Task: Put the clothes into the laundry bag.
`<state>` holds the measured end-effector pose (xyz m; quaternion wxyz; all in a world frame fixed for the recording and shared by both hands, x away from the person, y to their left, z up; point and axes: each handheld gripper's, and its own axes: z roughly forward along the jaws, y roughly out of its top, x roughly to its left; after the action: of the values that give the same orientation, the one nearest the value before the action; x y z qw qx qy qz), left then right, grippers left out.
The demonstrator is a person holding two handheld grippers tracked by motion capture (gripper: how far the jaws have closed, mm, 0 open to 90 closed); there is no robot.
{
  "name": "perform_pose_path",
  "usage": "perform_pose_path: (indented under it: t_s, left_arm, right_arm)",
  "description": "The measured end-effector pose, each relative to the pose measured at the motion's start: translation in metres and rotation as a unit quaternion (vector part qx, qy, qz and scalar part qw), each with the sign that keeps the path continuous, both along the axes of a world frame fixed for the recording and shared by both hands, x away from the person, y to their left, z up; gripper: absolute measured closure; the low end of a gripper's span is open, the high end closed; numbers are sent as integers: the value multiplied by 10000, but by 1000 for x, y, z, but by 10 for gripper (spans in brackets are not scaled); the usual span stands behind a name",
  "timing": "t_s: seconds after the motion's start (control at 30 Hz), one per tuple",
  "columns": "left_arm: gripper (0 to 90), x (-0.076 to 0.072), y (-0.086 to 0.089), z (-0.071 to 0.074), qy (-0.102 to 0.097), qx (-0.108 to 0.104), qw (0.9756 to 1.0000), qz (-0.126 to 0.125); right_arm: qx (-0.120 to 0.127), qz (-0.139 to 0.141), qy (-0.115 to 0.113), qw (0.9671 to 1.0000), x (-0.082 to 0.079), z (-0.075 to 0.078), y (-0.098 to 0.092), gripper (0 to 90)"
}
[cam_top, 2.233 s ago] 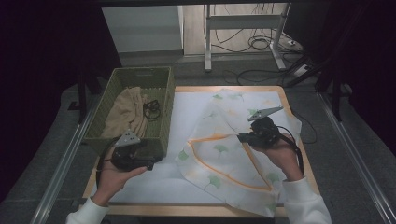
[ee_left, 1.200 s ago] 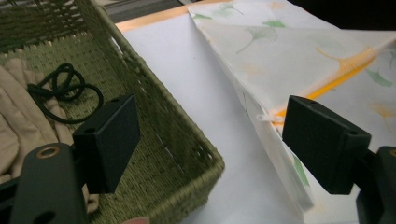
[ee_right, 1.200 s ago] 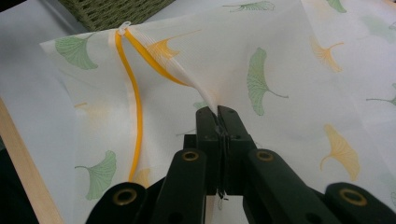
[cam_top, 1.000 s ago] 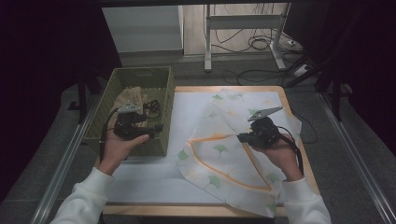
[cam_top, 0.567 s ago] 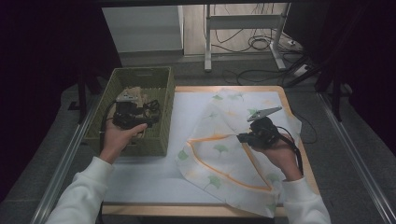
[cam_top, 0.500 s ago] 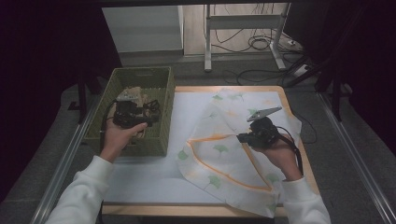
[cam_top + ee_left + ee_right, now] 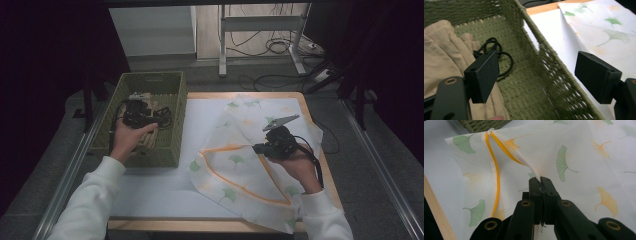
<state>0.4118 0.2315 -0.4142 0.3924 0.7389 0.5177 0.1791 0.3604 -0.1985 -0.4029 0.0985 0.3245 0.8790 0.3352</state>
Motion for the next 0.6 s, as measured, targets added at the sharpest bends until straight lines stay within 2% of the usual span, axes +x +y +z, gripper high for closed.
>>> perform_pose_path:
  t_s: [0.1, 0.2, 0.3, 0.43, 0.6]
  left_arm:
    - [196, 6, 2, -3, 38, -14, 10000, 88]
    - [215, 11, 4, -7, 92, 138, 9998, 142]
    - [212, 16, 8, -10, 187, -5, 9997, 166]
    - [208, 22, 9, -9, 219, 141, 9994, 220]
    - [204, 27, 13, -8, 216, 169, 9992, 275]
  right_arm:
    - [-6, -11, -13, 10000, 0, 0, -1, 871]
    - [-31, -17, -25, 10000, 0, 1, -1, 871]
    - [-57, -10, -13, 10000, 0, -1, 1, 871]
    - [-79, 8, 18, 10000, 1, -3, 1, 871]
    - [-69, -12, 26, 10000, 1, -3, 0, 870]
